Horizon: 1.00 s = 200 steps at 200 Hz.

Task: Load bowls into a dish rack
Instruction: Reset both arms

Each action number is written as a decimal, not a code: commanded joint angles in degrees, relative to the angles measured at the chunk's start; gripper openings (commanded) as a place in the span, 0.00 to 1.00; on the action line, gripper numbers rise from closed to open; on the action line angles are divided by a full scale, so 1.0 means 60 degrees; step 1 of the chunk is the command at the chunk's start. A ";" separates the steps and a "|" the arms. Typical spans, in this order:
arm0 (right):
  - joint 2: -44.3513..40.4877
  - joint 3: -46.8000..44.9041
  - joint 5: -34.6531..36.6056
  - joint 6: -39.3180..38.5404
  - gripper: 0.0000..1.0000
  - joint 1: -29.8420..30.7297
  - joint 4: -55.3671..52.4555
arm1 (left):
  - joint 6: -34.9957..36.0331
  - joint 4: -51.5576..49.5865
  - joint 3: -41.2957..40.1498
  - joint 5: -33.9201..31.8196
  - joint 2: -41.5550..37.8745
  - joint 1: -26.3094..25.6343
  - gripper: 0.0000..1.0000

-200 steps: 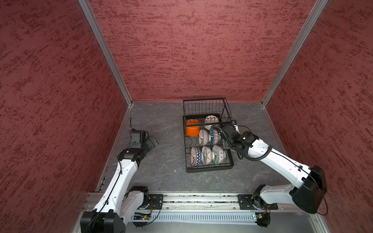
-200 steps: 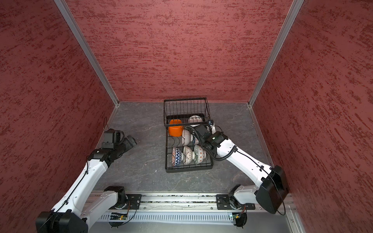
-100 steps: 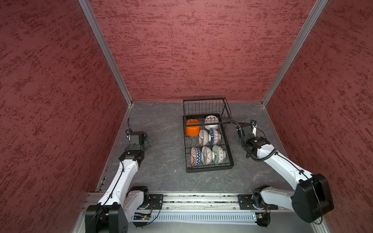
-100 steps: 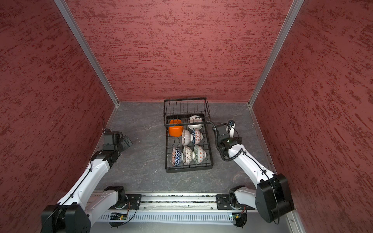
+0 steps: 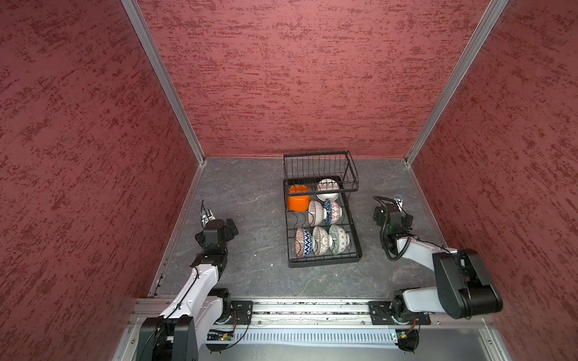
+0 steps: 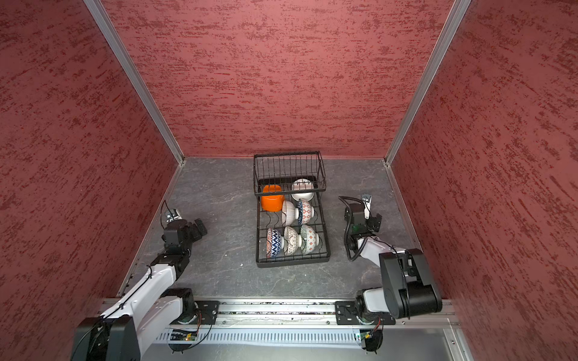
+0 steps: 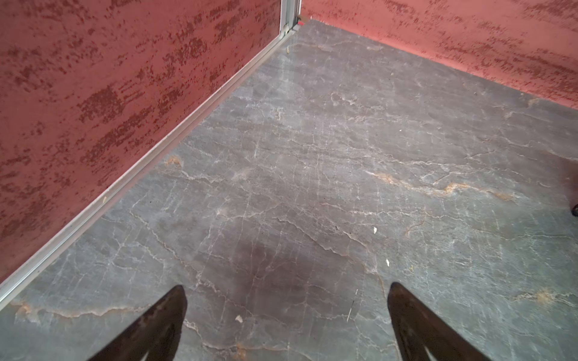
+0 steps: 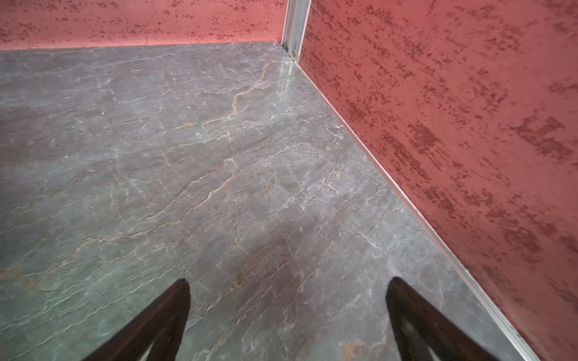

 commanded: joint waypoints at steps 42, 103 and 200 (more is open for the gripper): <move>0.1046 -0.0649 -0.1581 -0.0717 0.99 -0.0631 0.5324 | 0.1049 0.3045 -0.0069 0.0317 0.0984 -0.0014 1.00; 0.1726 -0.2491 -0.3636 -0.1147 0.99 -0.0946 0.9400 | 0.1437 0.4877 0.0706 0.1045 0.3207 -0.0133 1.00; 0.1442 -0.1854 -0.3270 -0.0899 0.99 -0.0985 0.7772 | 0.1820 0.6760 0.1422 0.1882 0.5707 -0.0294 1.00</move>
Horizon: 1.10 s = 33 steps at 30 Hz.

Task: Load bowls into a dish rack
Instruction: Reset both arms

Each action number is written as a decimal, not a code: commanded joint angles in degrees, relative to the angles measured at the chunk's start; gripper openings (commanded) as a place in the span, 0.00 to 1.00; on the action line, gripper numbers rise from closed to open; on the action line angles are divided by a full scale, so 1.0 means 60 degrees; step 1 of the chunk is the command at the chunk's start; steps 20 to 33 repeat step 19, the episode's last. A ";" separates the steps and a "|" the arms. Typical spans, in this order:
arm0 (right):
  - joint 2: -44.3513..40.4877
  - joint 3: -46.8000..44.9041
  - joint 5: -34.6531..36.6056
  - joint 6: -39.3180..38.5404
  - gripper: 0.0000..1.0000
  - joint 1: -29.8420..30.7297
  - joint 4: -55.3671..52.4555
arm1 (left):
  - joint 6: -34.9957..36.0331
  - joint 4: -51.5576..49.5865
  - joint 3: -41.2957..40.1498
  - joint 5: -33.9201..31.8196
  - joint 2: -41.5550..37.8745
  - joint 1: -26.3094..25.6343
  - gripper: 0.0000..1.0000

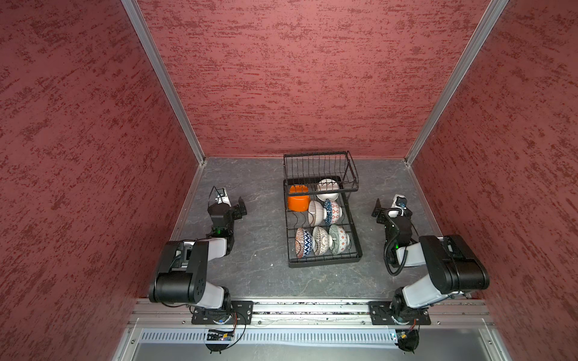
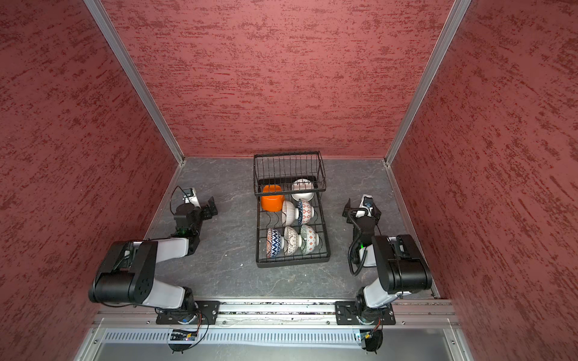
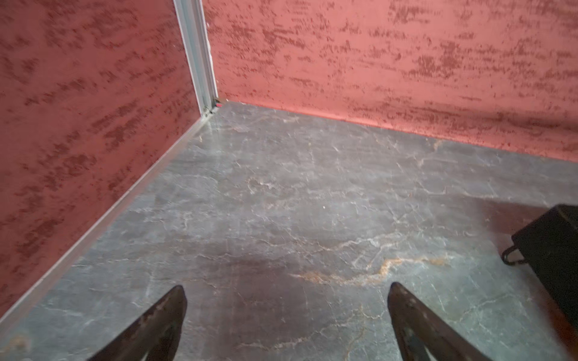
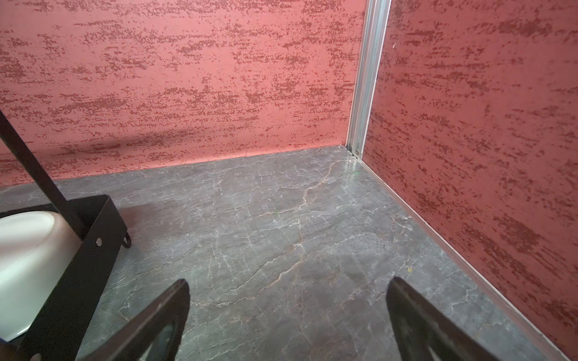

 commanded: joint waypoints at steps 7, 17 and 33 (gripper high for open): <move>-0.0018 0.0026 -0.0143 -0.0058 0.99 -0.0063 0.0136 | 0.0146 0.0650 0.0000 0.0391 0.0121 0.0016 1.00; -0.0005 0.0018 -0.0133 -0.0048 0.99 -0.0053 0.0152 | 0.0176 0.1722 -0.0377 0.0465 0.0506 0.0069 1.00; -0.0018 -0.0036 -0.0091 -0.0053 0.99 -0.0054 0.0246 | 0.0143 0.1675 -0.0374 0.0469 0.0477 0.0079 1.00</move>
